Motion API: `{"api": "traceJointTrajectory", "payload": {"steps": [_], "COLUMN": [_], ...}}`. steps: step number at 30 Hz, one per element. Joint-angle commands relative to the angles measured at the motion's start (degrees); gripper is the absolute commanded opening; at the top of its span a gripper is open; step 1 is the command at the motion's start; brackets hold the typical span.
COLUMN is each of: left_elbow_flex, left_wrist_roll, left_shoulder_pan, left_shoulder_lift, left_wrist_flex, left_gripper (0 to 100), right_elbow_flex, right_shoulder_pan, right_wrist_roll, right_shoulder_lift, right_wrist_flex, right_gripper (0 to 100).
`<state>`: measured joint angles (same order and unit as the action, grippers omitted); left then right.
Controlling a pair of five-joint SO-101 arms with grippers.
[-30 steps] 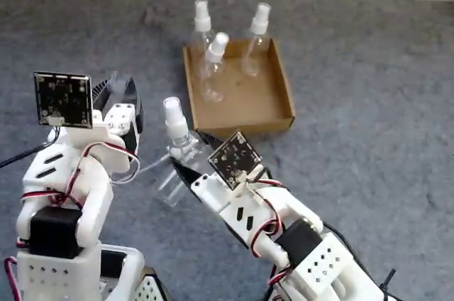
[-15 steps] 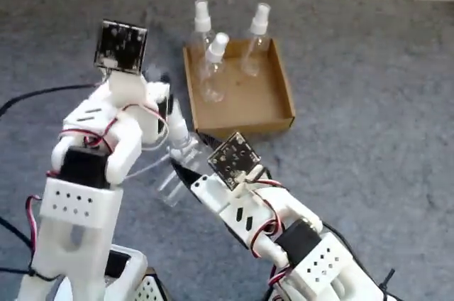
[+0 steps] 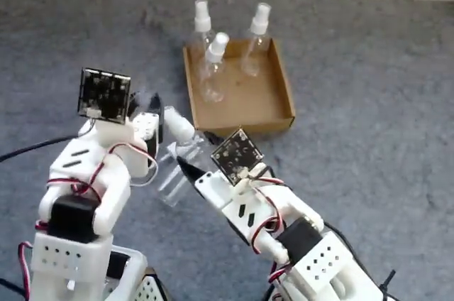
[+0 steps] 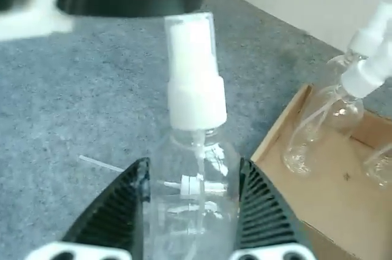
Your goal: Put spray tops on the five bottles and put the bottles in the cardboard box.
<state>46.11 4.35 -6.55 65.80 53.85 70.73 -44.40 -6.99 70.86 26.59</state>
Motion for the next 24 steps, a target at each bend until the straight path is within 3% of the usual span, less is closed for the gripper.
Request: {"api": "traceJointTrajectory", "payload": {"steps": [1, 5, 10, 14, 18, 24], "left_elbow_flex": [2.42, 9.19, 18.95, 20.62, 20.88, 22.29], "left_wrist_roll": [-0.26, -0.26, -0.53, -0.53, -0.53, -0.79], "left_shoulder_pan": [5.41, 7.08, 1.63, -2.24, -2.77, -2.42], "left_shoulder_lift": [4.62, 9.71, 14.02, 15.43, 15.25, 11.30], "left_wrist_flex": [0.44, 0.18, -1.93, -2.81, -3.16, -9.76], "left_gripper": [7, 7, 7, 17, 25, 26], "right_elbow_flex": [-1.80, -7.25, -19.21, -29.67, -36.88, -42.24], "right_shoulder_pan": [4.18, 10.15, 11.74, 11.56, 9.80, 2.77], "right_wrist_roll": [-0.35, -0.35, -0.18, 4.92, 8.44, 8.53], "right_shoulder_lift": [0.22, -1.45, -12.79, -24.66, -34.42, -36.62], "right_wrist_flex": [-0.13, -0.13, -0.13, 0.13, 0.31, 8.40], "right_gripper": [0.5, 0.5, 0.5, 0.5, 0.5, 0.5]}}
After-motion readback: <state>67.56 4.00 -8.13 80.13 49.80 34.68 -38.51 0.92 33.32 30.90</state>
